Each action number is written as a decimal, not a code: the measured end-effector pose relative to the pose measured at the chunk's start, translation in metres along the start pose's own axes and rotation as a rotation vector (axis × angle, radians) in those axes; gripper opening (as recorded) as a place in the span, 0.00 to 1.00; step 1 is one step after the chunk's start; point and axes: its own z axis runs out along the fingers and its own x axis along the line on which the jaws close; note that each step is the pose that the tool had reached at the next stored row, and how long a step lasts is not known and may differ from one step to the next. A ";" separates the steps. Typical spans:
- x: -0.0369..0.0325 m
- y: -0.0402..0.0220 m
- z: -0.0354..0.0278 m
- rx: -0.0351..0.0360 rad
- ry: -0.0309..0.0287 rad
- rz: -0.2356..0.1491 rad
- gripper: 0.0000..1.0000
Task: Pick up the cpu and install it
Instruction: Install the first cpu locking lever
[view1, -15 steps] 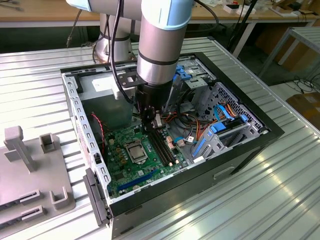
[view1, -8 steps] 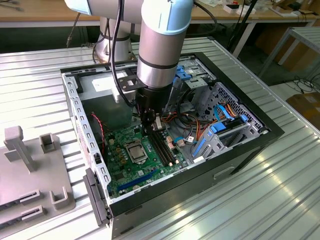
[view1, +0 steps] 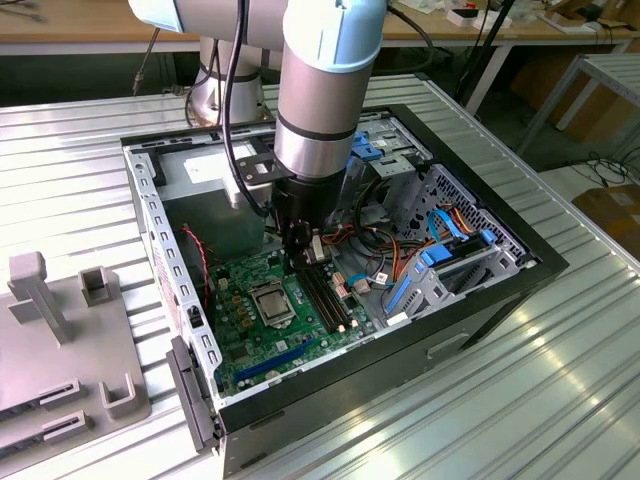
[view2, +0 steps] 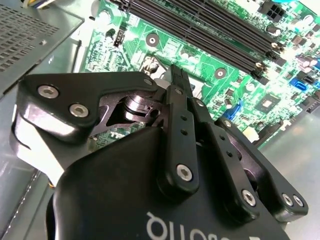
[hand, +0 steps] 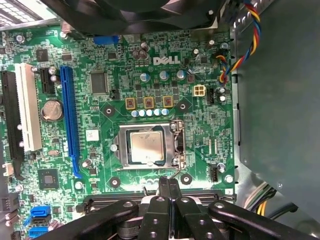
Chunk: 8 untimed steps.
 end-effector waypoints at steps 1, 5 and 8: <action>0.0005 0.0000 0.0001 0.0002 0.0029 0.000 0.11; 0.0023 -0.0001 0.0001 0.0010 0.0144 -0.002 0.11; 0.0036 -0.0001 0.0002 0.0016 0.0229 -0.004 0.11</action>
